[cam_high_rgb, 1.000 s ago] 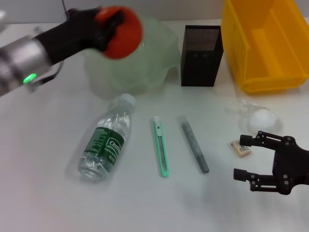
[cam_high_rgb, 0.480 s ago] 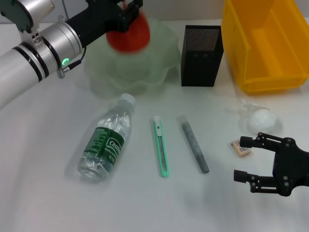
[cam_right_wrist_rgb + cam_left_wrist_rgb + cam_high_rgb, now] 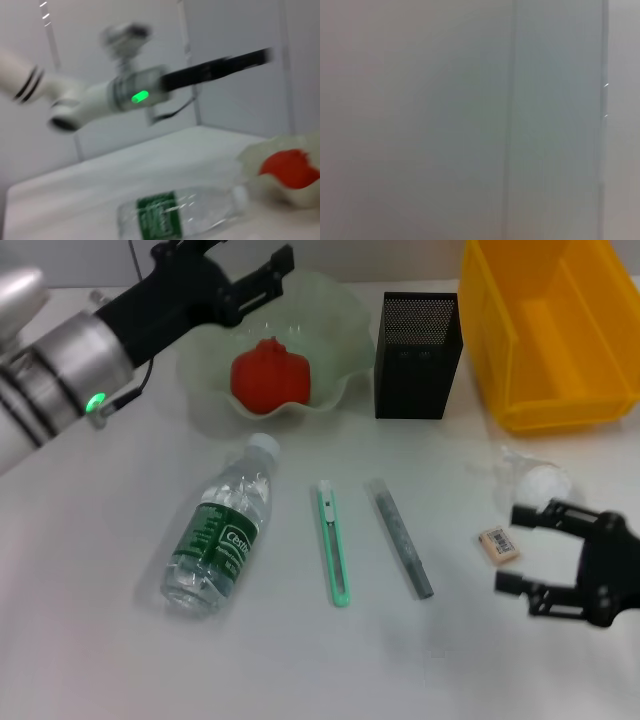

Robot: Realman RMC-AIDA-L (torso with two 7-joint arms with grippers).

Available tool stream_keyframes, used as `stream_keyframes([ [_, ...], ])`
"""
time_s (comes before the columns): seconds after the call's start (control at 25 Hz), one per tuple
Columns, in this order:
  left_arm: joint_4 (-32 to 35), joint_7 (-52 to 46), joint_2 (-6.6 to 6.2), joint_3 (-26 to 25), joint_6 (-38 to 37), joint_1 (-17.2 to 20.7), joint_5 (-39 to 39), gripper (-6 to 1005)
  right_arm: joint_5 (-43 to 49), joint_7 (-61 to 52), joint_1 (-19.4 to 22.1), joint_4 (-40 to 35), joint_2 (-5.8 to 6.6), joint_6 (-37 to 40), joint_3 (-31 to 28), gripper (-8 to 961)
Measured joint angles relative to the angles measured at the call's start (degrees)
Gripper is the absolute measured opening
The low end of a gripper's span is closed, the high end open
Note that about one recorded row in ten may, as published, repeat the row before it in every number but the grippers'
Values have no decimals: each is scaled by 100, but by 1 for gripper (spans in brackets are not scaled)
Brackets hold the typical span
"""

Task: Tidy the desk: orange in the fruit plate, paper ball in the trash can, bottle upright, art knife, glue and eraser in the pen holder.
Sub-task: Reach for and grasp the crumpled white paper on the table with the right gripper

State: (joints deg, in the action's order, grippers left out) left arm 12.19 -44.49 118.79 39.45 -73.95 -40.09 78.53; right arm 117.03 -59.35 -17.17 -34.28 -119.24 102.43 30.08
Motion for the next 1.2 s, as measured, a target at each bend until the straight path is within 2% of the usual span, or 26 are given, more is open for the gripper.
stream_keyframes([
  [0.04, 25, 7, -13, 72, -241, 137, 4, 773, -1, -94, -4, -31, 1, 36, -146, 762],
  [0.08, 202, 29, -23, 402, -661, 514, 7, 780, -6, -467, -27, -233, 11, 160, -377, 761],
  [0.12, 276, 33, -20, 551, -789, 659, 11, 787, -6, -467, -27, -233, 11, 160, -377, 761],
  [0.16, 413, 34, -14, 775, -905, 841, 10, 793, -9, -1061, -55, -650, 27, 370, -467, 760],
  [0.2, 413, 34, -14, 775, -905, 841, 10, 800, -9, -1061, -55, -650, 27, 370, -467, 759],
  [0.24, 546, 34, -7, 1029, -1030, 1054, 10, 807, -8, -1370, -63, -894, 28, 498, -467, 759],
  [0.32, 727, 21, -11, 1454, -1148, 1369, 14, 821, -6, -2100, -90, -1675, 31, 781, -449, 757],
  [0.36, 867, -12, -24, 1848, -1210, 1647, 14, 828, 43, -2953, -126, -2561, 20, 952, -378, 756],
  [0.4, 867, -12, -24, 1848, -1210, 1647, 14, 834, 43, -2953, -126, -2561, 20, 952, -378, 756],
  [0.44, 926, -18, -27, 1968, -1227, 1750, 14, 841, 123, -3500, -152, -3066, 17, 982, -266, 755],
  [0.48, 1036, -26, -28, 2130, -1249, 1938, 14, 848, 436, -4621, -250, -4051, 39, 977, 56, 754],
  [0.52, 1036, -26, -28, 2130, -1249, 1938, 14, 848, 436, -4621, -250, -4051, 39, 977, 56, 754],
  [0.56, 1083, -73, -28, 2238, -1266, 2014, 13, 848, 946, -5455, -395, -4817, 69, 964, 375, 753],
  [0.6, 1083, -73, -28, 2238, -1266, 2014, 13, 848, 946, -5455, -395, -4817, 69, 964, 375, 752],
  [0.68, 1083, -154, -36, 2337, -1267, 2020, 13, 848, 1825, -6345, -640, -5521, 88, 927, 810, 751],
  [0.76, 1084, -303, -47, 2456, -1262, 2001, 13, 848, 2849, -7224, -978, -5895, 52, 866, 1285, 749],
  [0.92, 1085, -374, -46, 2535, -1218, 1968, 15, 847, 3344, -7622, -1232, -5718, 9, 750, 1564, 746],
  [0.96, 1094, -423, -47, 2605, -1162, 1951, 17, 847, 3502, -7810, -1257, -5455, -3, 406, 1862, 746],
  [1.2, 1128, -441, -47, 2660, -1001, 1947, 20, 847, 3612, -8097, -1251, -4674, -4, -489, 2417, 741],
])
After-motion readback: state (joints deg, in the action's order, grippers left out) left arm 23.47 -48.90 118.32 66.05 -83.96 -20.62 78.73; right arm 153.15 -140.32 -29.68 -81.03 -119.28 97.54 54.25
